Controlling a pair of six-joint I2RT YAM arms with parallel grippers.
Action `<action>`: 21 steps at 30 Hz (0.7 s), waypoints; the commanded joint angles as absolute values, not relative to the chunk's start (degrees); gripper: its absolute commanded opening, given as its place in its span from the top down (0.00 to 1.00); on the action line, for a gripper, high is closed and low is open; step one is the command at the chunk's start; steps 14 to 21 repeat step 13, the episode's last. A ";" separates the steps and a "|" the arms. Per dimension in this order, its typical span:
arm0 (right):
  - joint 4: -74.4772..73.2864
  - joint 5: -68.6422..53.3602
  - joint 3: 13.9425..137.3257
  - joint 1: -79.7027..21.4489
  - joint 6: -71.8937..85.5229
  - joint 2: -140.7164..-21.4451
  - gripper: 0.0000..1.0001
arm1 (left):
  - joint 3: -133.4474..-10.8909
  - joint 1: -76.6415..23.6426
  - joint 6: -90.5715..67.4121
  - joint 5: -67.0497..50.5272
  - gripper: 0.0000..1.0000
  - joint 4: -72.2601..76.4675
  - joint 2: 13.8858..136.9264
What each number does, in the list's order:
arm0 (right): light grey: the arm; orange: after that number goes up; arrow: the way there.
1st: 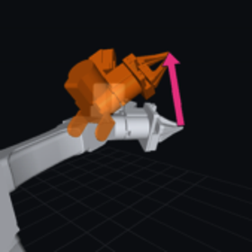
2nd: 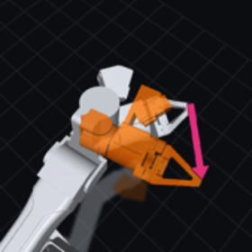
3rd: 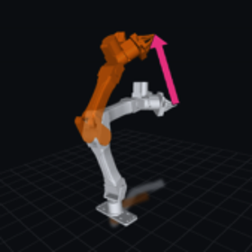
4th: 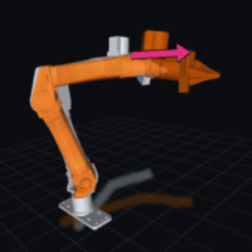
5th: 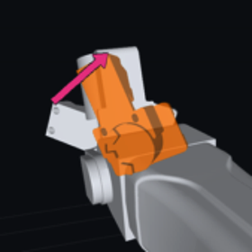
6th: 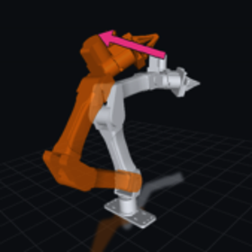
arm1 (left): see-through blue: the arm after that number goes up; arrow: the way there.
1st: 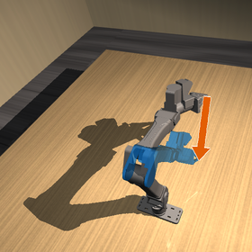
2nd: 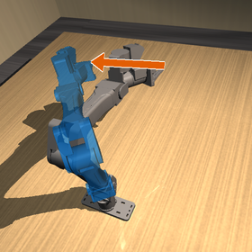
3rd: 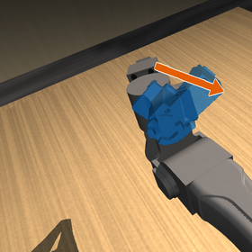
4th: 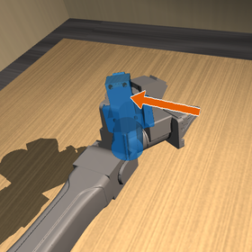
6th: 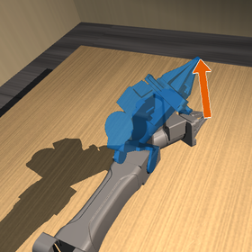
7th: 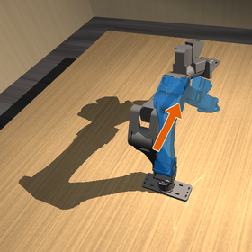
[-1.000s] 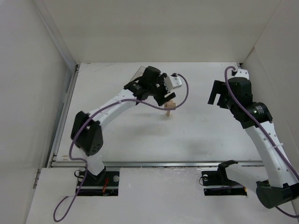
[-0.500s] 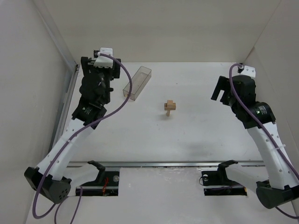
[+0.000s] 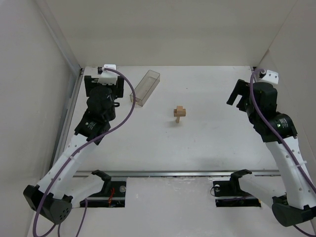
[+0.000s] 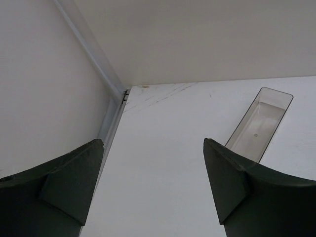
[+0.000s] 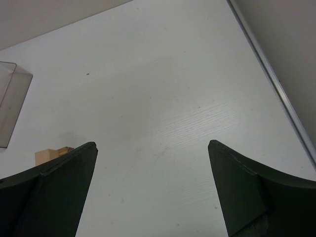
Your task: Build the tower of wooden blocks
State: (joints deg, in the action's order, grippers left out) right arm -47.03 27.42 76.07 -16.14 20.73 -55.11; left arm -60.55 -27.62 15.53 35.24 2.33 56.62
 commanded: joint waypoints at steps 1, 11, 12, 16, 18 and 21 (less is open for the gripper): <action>-44.12 28.21 76.03 -15.82 21.01 -54.14 0.00 | -60.82 -27.33 14.24 36.04 0.20 3.69 55.72; -45.26 28.21 76.03 -15.82 21.53 -54.14 0.00 | -60.82 -27.33 13.18 34.98 0.18 3.16 56.25; -45.26 28.21 76.03 -15.82 21.53 -54.14 0.00 | -60.30 -27.33 13.18 34.98 0.18 3.16 56.25; -45.26 29.00 76.03 -15.82 21.53 -54.14 0.00 | -60.29 -27.33 13.18 34.98 0.18 3.16 56.25; -45.26 29.00 76.03 -15.82 21.53 -54.14 0.00 | -60.29 -27.33 13.18 34.98 0.18 3.16 56.25; -45.26 29.00 76.03 -15.82 21.53 -54.14 0.00 | -60.29 -27.33 13.18 34.98 0.18 3.16 56.25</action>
